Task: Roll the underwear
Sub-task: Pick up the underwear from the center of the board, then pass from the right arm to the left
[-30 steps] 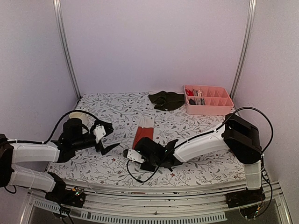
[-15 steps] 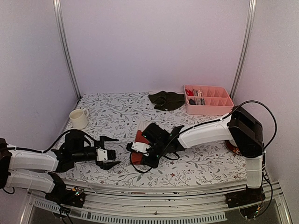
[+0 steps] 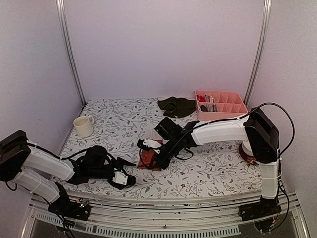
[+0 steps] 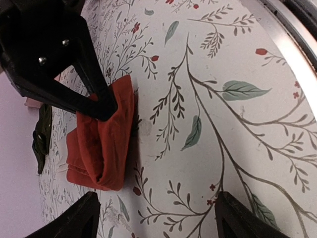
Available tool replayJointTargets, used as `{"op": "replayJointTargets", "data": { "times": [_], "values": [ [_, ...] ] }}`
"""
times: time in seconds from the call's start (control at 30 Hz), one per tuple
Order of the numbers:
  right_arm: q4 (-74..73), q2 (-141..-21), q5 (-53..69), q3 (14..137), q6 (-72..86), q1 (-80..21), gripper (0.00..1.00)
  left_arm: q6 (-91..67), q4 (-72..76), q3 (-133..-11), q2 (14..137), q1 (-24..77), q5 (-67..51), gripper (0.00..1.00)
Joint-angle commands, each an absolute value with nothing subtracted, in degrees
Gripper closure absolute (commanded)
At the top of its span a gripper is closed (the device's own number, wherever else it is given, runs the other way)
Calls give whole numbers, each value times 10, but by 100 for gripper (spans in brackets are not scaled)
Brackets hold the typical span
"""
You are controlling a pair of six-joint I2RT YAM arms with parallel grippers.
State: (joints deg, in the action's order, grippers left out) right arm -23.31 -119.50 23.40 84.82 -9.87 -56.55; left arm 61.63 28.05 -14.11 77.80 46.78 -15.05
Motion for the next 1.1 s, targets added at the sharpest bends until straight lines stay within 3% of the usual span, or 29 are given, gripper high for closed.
{"op": "replayJointTargets", "data": {
  "times": [0.0,0.3,0.77,0.97,1.07],
  "values": [
    [-250,-1213,252,860,-94,-566,98,585,310,-184,815,482,-103,18],
    [-249,-1222,250,860,-95,-563,97,543,229,-249,841,490,-98,19],
    [-246,-1224,235,860,-91,-562,97,528,185,-279,869,510,-75,39],
    [-245,-1225,232,861,-90,-562,97,509,167,-301,886,513,-66,52],
    [-245,-1224,228,859,-90,-561,97,499,156,-312,892,514,-64,67]
  ]
}}
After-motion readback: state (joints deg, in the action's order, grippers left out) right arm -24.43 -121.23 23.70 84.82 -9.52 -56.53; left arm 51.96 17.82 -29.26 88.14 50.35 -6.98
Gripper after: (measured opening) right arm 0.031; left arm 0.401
